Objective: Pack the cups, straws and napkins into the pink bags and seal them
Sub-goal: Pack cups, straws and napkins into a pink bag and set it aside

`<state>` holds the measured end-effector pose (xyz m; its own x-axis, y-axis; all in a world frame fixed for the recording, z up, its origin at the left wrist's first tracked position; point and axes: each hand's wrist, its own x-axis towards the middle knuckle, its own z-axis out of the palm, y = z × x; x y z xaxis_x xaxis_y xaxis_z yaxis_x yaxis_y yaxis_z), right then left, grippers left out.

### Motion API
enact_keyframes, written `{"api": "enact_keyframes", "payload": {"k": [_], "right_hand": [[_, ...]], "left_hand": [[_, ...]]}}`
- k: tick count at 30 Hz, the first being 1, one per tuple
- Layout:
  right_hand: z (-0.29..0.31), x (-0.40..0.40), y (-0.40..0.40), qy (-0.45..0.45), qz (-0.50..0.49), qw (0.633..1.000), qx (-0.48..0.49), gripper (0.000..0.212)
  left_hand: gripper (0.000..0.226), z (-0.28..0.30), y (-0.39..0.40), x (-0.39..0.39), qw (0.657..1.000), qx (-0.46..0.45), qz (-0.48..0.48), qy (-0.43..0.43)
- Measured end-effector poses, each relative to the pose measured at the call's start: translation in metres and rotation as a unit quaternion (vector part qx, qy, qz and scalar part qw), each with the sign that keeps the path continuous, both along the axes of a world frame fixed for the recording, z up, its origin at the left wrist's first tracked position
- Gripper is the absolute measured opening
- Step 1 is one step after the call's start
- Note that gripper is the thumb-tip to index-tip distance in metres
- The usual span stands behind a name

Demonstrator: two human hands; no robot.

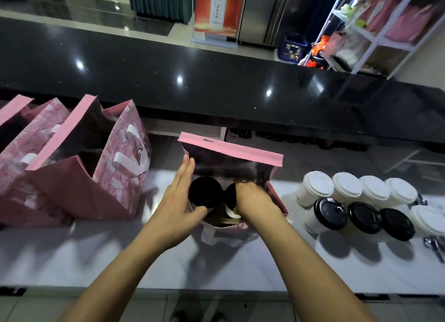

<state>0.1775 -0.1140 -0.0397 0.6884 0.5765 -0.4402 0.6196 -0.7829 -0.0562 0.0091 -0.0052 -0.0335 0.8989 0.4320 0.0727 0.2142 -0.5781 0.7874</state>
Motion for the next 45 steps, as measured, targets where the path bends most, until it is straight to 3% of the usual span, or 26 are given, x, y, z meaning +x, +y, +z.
{"api": "enact_keyframes", "payload": {"k": [3,6,11,17,21,28,45], "right_hand": [[0.009,0.010,-0.014,-0.054,-0.001,0.998,0.028,0.041],[0.022,0.023,-0.028,-0.085,-0.001,0.995,0.052,0.041],[0.038,0.024,-0.051,-0.040,0.007,0.989,0.145,0.048],[0.026,-0.003,-0.084,-0.117,-0.021,0.930,0.347,0.027],[0.022,-0.017,-0.106,-0.198,-0.056,0.883,0.421,0.023],[0.023,-0.029,-0.174,-0.224,-0.109,0.875,0.416,0.036],[-0.023,-0.006,-0.420,-0.213,-0.234,0.880,0.355,0.039]], "left_hand": [[0.099,-0.004,-0.005,0.011,1.000,-0.005,-0.011,-0.013],[0.098,-0.007,-0.011,0.027,1.000,-0.018,-0.023,-0.009],[0.089,-0.006,-0.014,0.048,1.000,-0.012,-0.026,0.011],[0.038,0.002,-0.019,0.054,0.988,0.157,-0.001,0.003],[0.037,0.013,-0.029,0.057,0.961,0.272,-0.035,-0.035],[0.038,0.035,-0.101,0.052,0.925,0.357,-0.117,-0.062],[0.038,-0.016,-0.334,0.106,0.919,0.303,-0.246,-0.042]]}}
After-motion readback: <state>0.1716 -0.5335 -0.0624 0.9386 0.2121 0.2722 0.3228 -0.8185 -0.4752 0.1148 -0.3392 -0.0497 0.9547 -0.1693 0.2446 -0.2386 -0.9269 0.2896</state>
